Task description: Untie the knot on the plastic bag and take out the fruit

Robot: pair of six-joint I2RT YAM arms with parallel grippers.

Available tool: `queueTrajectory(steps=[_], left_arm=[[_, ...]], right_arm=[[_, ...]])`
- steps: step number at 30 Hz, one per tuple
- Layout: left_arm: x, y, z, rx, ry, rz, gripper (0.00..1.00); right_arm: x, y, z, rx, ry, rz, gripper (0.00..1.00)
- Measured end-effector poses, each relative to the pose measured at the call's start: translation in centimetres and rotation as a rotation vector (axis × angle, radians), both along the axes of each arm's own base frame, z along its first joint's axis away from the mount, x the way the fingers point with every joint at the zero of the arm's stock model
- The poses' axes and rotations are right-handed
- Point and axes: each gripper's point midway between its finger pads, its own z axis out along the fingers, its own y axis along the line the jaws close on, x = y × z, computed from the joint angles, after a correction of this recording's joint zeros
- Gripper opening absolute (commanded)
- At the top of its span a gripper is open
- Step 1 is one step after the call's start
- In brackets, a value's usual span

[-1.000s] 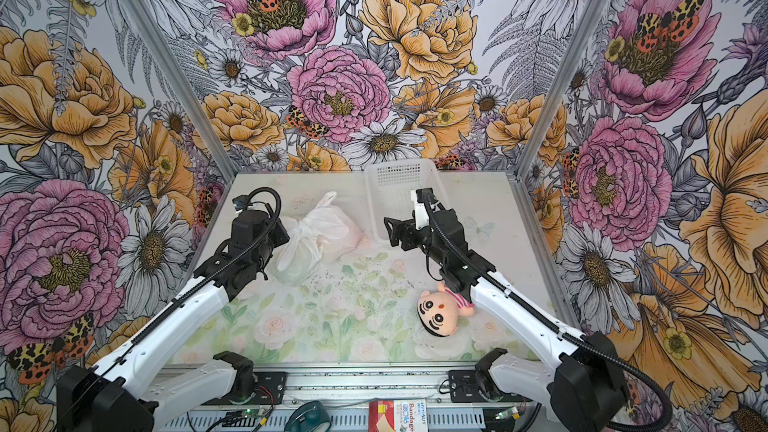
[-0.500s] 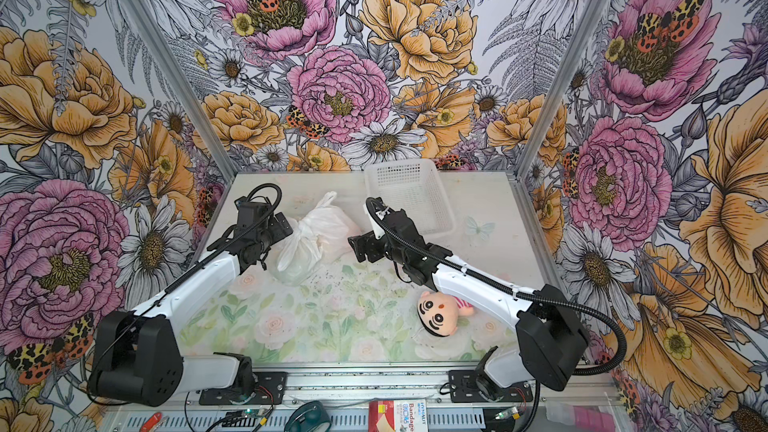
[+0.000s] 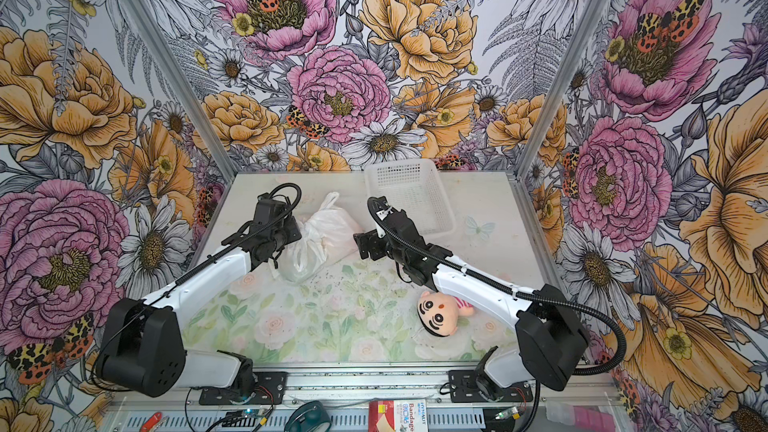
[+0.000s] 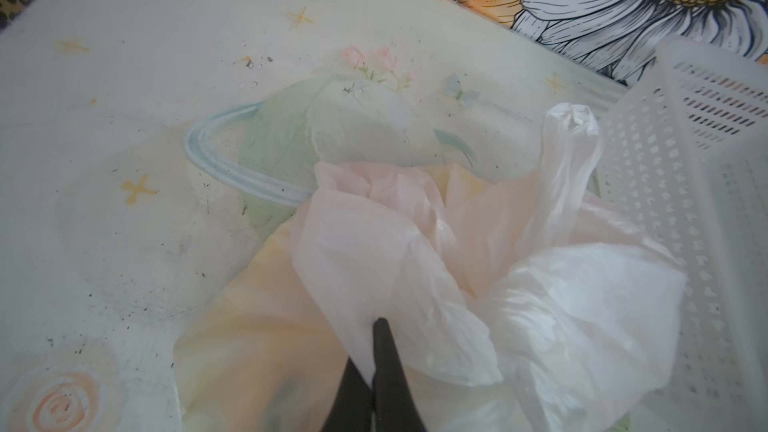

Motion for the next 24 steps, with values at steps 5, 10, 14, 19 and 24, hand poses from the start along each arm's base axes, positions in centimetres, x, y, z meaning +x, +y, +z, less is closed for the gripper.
queueTrajectory(steps=[5,10,14,19,24], left_arm=[[-1.4,-3.3,4.4,0.066,-0.139,-0.097,0.0],[-2.6,-4.7,7.3,0.081,-0.26,-0.154,0.0],[-3.6,-5.1,8.0,0.089,-0.313,-0.195,0.0],[-4.8,-5.7,8.9,0.065,-0.388,-0.251,0.0],[-5.6,-7.0,9.9,0.025,-0.446,-0.333,0.0]], right_arm=[[-0.2,-0.9,-0.1,-0.007,-0.015,-0.029,0.94],[-0.4,-1.8,0.6,-0.002,-0.041,-0.057,0.94],[-0.4,-2.3,1.3,0.007,-0.063,-0.076,0.94],[-0.3,-2.7,1.7,0.008,-0.077,-0.095,0.94],[-0.2,-2.9,1.6,0.005,-0.082,-0.105,0.94]])
